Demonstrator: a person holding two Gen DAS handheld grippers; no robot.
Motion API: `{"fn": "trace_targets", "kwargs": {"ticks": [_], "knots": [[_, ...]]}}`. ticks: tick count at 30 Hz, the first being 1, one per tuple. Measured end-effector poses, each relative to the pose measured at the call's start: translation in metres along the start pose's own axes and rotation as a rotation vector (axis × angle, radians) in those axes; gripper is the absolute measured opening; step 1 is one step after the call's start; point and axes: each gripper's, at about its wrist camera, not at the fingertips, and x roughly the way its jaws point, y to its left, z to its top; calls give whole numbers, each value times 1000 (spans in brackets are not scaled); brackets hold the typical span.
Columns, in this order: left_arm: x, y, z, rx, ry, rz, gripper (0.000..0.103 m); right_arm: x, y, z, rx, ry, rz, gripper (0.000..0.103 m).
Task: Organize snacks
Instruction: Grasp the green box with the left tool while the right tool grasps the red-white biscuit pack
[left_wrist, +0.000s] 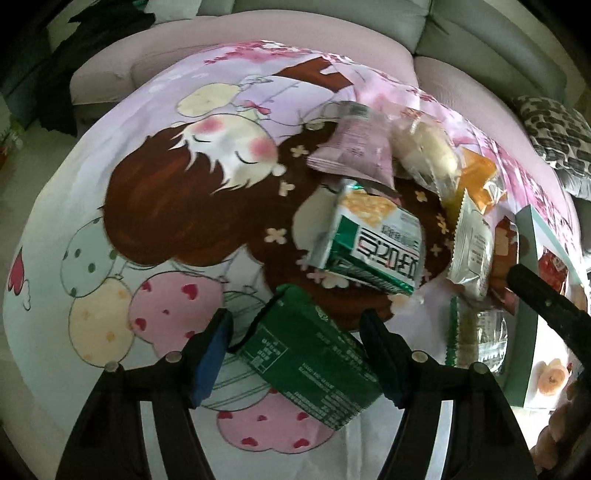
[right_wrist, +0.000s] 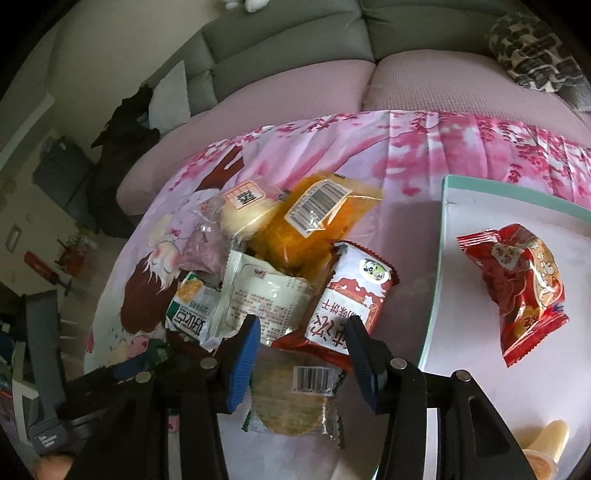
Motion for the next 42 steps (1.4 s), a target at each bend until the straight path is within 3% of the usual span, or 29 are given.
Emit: {"fn": "trace_targets", "kwargs": {"ticks": [9, 19, 23, 28, 33, 42], "knots": [[-12, 17, -2, -28, -18, -8, 72, 9, -16, 4, 91, 1, -47, 52], [-14, 2, -14, 15, -3, -20, 72, 21, -6, 6, 27, 5, -149, 52], [-14, -4, -16, 35, -3, -10, 72, 22, -5, 6, 28, 3, -146, 51], [-14, -15, -16, 65, -14, -10, 59, 27, -2, 6, 18, 4, -151, 52], [-19, -15, -16, 67, -39, -22, 54, 28, -1, 5, 17, 1, -141, 51], [-22, -6, -11, 52, -53, -25, 52, 26, -1, 2, 35, -6, -127, 46]]}}
